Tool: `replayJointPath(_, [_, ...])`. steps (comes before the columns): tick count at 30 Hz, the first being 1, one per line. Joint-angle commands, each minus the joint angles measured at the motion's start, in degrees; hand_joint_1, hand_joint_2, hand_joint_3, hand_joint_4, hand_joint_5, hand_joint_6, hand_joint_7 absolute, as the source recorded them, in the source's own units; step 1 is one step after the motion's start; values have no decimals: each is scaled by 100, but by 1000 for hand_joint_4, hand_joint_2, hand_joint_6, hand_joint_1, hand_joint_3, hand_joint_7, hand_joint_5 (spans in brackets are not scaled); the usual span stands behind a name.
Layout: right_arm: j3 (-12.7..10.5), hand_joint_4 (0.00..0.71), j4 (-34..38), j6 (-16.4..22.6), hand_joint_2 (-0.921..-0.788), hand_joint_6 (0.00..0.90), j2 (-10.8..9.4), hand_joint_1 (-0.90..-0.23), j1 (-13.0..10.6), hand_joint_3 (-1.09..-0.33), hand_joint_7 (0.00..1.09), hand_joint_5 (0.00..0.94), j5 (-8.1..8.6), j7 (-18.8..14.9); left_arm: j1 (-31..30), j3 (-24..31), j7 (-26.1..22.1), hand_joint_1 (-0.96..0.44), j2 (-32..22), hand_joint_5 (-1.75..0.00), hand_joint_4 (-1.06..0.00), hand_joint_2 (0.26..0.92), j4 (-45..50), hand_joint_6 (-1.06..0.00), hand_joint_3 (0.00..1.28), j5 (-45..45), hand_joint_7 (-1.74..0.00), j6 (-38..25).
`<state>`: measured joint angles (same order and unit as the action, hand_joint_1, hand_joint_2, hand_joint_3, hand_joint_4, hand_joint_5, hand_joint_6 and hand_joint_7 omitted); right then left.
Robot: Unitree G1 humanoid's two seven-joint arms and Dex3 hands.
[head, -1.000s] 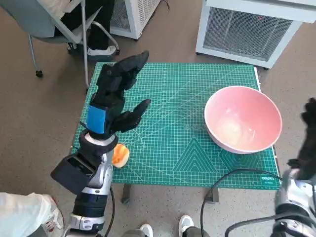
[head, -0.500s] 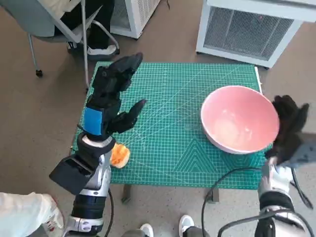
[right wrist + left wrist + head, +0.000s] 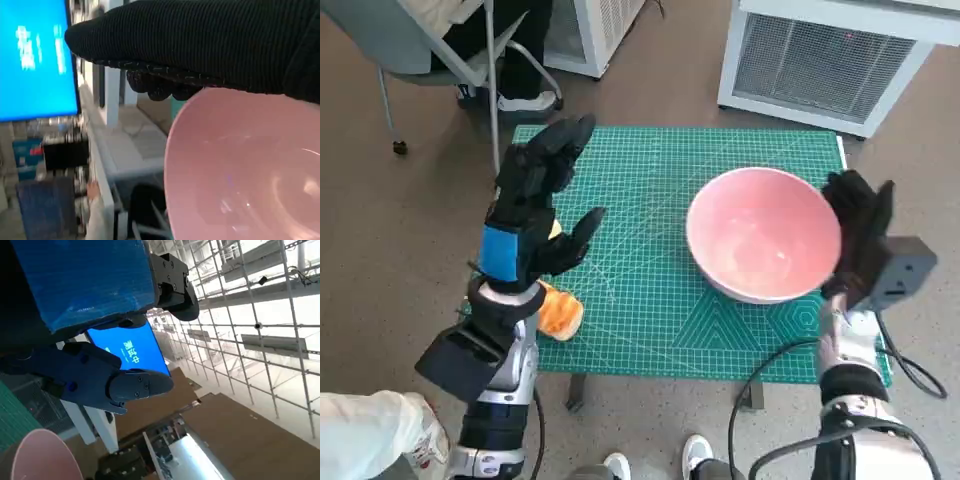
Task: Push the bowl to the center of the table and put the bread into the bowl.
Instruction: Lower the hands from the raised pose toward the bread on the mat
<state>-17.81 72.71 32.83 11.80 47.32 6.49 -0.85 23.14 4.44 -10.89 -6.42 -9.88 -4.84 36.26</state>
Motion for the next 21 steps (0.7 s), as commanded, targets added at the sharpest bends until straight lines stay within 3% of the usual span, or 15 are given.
replayJointPath(1, [76, 237, 129, -163, -921, 61, -168, -440, 115, -876, 398, 12, -74, -26, -146, 85, 107, -425, -70, -5, -441, 921, 153, -273, 331, 80, -456, 48])
replayJointPath(10, [210, 229, 231, -458, -921, 58, -384, -426, 492, -887, 398, 5, -149, 102, -278, 158, 163, -421, -143, -2, -442, 921, 199, -308, 330, 91, -384, 85])
replayJointPath(16, [191, 227, 283, -735, -921, 60, -481, -425, 704, -888, 395, 3, -72, 38, -361, 208, 190, -415, -199, -1, -442, 921, 246, -316, 334, 67, -365, 65])
replayJointPath(21, [153, 226, 257, -841, -921, 70, -448, -429, 849, -881, 394, 2, -21, -64, -420, 311, 240, -410, -306, -1, -441, 921, 293, -322, 337, 97, -350, 18])
